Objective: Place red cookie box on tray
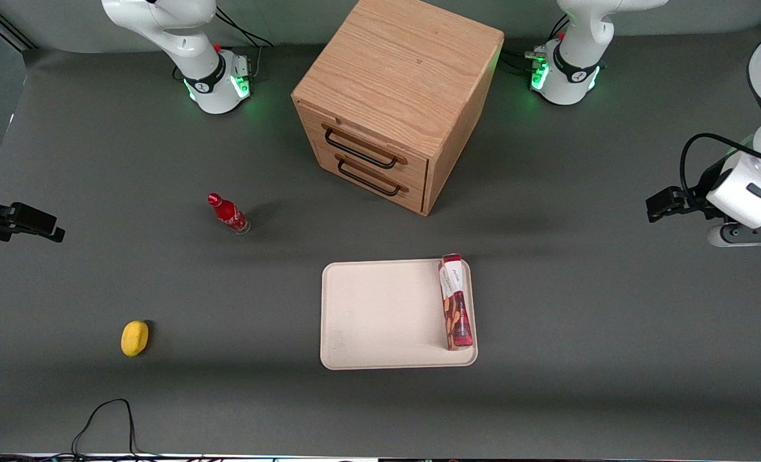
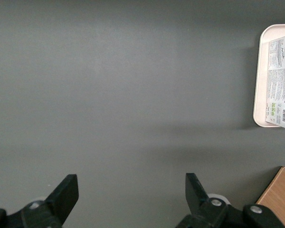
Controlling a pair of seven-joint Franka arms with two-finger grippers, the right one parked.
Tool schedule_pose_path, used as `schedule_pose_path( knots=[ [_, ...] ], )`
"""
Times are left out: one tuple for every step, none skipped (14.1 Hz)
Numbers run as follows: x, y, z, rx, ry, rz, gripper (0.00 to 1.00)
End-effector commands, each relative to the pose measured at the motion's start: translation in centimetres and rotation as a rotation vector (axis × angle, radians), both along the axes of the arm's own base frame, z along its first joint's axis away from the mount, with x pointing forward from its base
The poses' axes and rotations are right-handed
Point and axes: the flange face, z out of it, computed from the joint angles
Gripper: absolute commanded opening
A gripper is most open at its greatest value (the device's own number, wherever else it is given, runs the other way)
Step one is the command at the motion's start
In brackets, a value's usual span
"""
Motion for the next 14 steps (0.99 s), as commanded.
schedule_pose_path(
  knots=[
    [-0.7, 0.2, 1.1, -0.006, -0.028, -0.018, 1.0],
    [-0.7, 0.3, 1.2, -0.006, -0.026, -0.015, 1.0],
    [-0.8, 0.4, 1.3, -0.005, -0.022, -0.012, 1.0],
    [-0.8, 0.4, 1.7, -0.005, -0.022, -0.012, 1.0],
    [-0.8, 0.1, 1.8, -0.006, -0.019, -0.014, 1.0],
    [-1.0, 0.2, 2.0, -0.006, -0.013, -0.017, 1.0],
    [-1.0, 0.0, 2.2, -0.006, -0.009, -0.021, 1.0],
    [-1.1, -0.1, 2.3, -0.006, -0.006, -0.023, 1.0],
    [-1.1, -0.1, 2.7, -0.006, -0.009, -0.023, 1.0],
    [-1.2, -0.1, 2.9, -0.005, 0.006, -0.024, 1.0],
    [-1.3, -0.1, 2.9, -0.005, 0.01, -0.023, 1.0],
    [-1.4, -0.1, 2.9, -0.007, 0.015, -0.023, 1.0],
    [-1.5, -0.1, 2.8, -0.006, 0.029, -0.026, 1.0],
    [-1.6, -0.1, 2.7, -0.006, 0.038, -0.03, 1.0]
  ],
)
